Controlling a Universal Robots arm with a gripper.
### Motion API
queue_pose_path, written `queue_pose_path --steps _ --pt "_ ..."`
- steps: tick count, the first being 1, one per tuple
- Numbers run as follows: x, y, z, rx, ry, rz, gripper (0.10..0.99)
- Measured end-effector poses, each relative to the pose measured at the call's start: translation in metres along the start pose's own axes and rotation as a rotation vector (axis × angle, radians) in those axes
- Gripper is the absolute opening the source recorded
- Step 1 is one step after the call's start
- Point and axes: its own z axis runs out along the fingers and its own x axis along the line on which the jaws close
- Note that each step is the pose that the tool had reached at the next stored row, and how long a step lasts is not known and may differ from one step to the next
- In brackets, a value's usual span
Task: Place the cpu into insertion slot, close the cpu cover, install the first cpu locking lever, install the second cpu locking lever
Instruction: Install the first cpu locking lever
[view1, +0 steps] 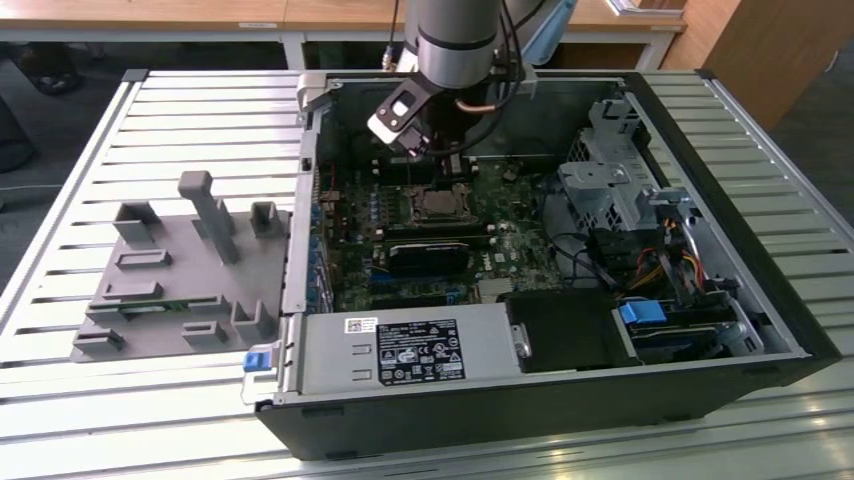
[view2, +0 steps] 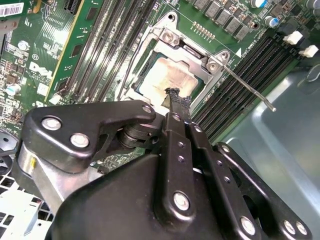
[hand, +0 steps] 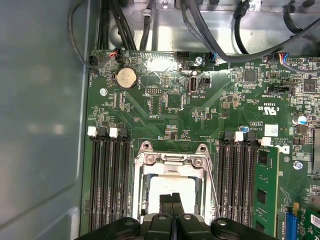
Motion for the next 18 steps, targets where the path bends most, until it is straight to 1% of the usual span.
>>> queue_pose_path --steps 10,18 --pt "0.0001 0.0001 -0.0021 0.000 -0.0004 0.000 0.106" --pt "0.0003 0.0002 -0.0056 0.000 -0.0007 0.000 0.106"
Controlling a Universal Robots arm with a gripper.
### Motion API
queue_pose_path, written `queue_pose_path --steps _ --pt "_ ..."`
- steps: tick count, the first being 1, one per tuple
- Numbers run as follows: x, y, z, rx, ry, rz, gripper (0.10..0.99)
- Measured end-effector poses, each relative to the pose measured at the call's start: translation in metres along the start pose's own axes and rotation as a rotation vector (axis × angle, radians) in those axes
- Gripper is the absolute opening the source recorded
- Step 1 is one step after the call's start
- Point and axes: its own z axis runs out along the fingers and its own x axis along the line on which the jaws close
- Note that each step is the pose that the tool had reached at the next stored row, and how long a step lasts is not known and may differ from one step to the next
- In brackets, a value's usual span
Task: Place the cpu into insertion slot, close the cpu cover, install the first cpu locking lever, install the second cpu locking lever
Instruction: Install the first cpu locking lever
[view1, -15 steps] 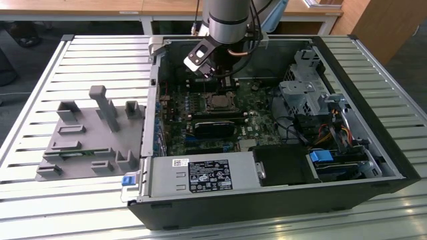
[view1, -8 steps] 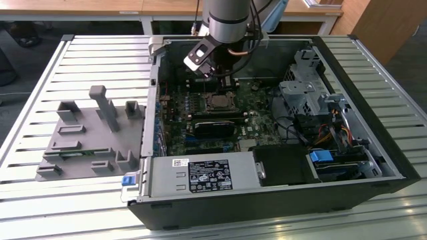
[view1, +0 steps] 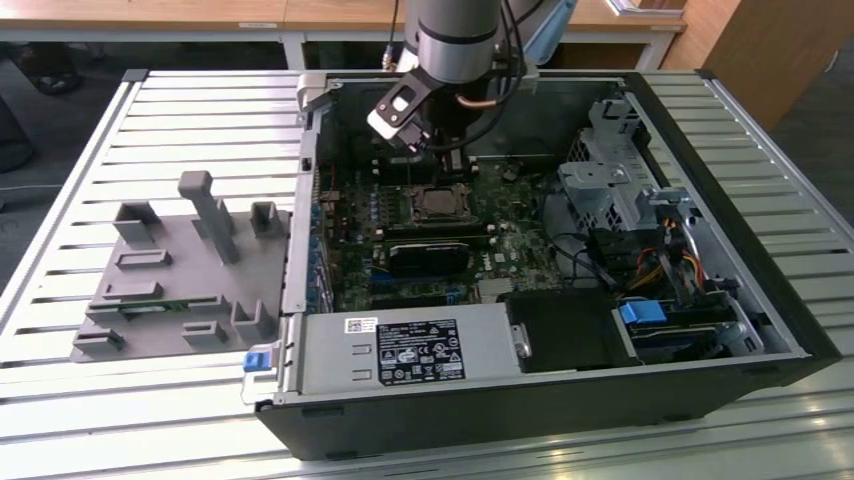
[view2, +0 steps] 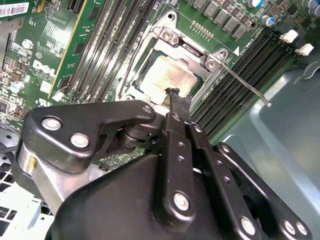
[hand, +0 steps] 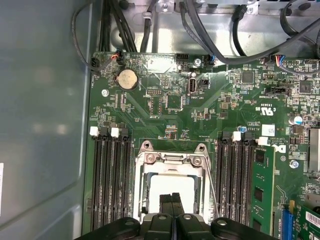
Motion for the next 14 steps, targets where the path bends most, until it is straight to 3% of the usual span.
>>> queue_pose_path --steps 14 --pt "0.0003 0.0002 -0.0053 0.000 0.0001 0.000 0.106"
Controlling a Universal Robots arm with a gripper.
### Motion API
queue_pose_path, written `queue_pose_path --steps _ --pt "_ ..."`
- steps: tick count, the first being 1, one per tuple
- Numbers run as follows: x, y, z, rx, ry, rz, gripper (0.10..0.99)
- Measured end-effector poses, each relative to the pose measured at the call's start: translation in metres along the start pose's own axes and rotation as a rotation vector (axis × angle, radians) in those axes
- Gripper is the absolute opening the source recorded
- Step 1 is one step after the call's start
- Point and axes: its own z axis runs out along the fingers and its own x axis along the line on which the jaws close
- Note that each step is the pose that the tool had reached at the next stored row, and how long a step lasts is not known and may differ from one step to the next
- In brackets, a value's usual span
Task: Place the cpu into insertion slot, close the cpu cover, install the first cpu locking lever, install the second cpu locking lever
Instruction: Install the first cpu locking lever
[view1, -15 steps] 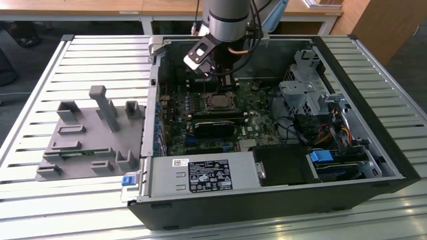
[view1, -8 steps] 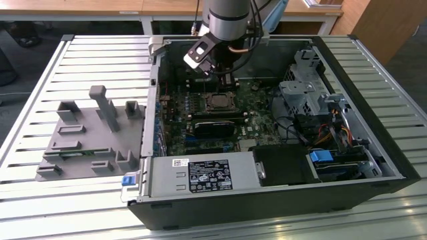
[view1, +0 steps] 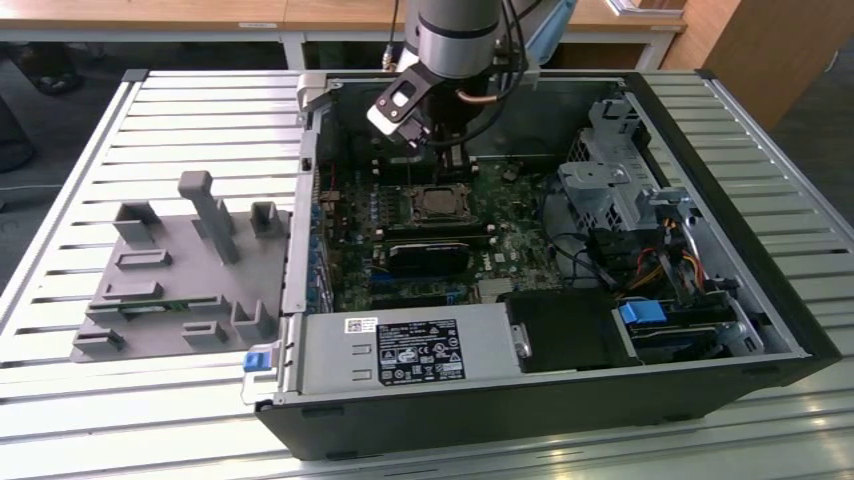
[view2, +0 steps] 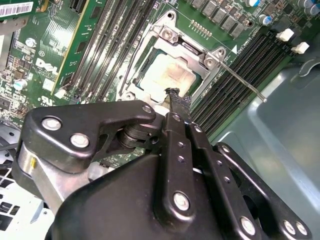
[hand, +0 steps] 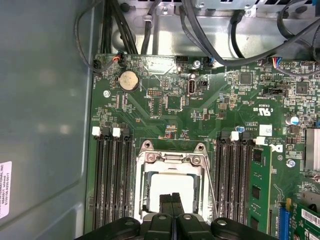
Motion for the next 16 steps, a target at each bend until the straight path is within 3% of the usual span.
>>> queue_pose_path --steps 16 --pt "0.0001 0.0002 -0.0031 0.000 -0.0011 0.000 0.106"
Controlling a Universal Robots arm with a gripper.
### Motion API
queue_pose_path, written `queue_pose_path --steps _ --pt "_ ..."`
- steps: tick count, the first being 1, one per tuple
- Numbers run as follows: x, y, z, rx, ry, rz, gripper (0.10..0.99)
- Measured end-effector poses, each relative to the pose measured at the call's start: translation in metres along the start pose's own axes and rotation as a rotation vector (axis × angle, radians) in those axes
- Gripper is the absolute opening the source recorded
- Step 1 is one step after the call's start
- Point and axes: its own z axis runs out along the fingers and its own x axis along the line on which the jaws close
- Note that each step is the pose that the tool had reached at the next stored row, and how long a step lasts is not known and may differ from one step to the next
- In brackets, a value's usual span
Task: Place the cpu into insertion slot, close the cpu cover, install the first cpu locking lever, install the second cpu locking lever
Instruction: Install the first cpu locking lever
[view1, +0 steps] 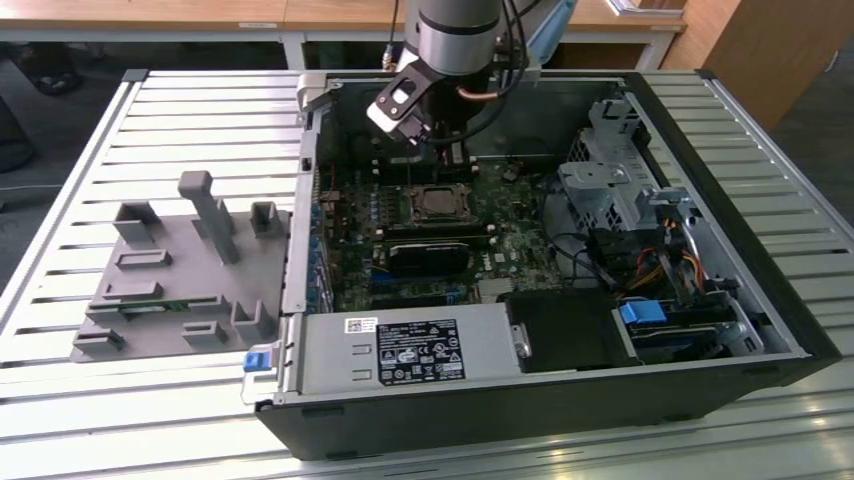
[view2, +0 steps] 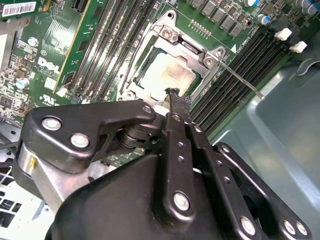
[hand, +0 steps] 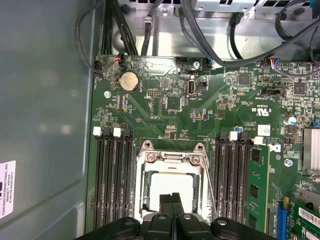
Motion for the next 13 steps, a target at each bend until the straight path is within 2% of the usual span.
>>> queue_pose_path --steps 7,13 --pt "0.0001 0.0001 -0.0020 0.000 -0.0019 0.000 0.106" --pt "0.0004 0.0003 -0.0091 0.000 -0.0031 0.000 0.106"
